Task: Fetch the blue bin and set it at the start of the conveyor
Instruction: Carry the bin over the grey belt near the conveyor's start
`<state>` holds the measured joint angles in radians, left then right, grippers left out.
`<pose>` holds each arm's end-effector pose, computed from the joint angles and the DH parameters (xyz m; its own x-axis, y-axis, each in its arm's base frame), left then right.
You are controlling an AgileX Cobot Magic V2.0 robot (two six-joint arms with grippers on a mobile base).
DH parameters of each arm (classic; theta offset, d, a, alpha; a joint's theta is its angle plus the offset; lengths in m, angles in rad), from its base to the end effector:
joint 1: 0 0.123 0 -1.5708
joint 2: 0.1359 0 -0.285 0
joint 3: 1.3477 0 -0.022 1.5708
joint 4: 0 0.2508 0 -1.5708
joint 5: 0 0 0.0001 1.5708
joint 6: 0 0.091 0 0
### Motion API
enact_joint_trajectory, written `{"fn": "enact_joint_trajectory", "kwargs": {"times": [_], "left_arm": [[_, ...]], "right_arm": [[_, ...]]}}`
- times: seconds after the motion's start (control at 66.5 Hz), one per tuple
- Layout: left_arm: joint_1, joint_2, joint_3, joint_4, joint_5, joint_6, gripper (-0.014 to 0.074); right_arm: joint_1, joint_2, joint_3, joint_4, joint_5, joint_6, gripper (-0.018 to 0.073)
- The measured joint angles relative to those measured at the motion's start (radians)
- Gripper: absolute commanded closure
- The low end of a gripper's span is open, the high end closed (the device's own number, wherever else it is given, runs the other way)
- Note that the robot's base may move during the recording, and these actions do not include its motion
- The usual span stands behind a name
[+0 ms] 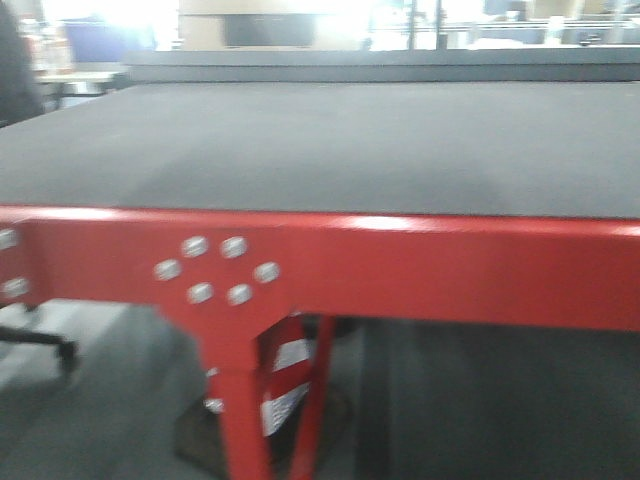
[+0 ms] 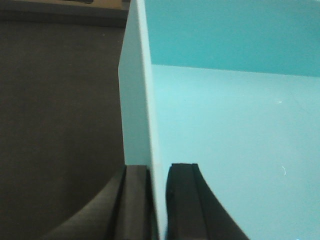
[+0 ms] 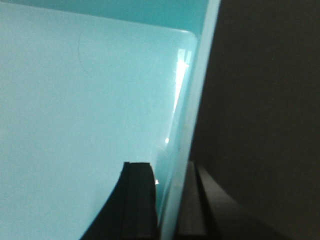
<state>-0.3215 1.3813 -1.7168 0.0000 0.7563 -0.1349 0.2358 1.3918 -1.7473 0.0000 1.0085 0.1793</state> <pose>0.2755 -0.0918 0.5006 -0.3503 -0.0251 -0.9363 0.2713 0.9541 -0.1271 0.2739 0.0658 0.4862 -0.5546 0.0502 -0.8306 -0.1369 0.9791 0.1505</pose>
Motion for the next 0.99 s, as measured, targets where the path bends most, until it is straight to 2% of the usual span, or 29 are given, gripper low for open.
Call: {"fn": "enact_joint_trajectory", "kwargs": {"times": [0.993], "left_arm": [[0.000,0.000,0.000,0.000,0.000,0.000,0.0707]], "right_arm": [[0.000,0.000,0.000,0.000,0.000,0.000,0.0712]]}}
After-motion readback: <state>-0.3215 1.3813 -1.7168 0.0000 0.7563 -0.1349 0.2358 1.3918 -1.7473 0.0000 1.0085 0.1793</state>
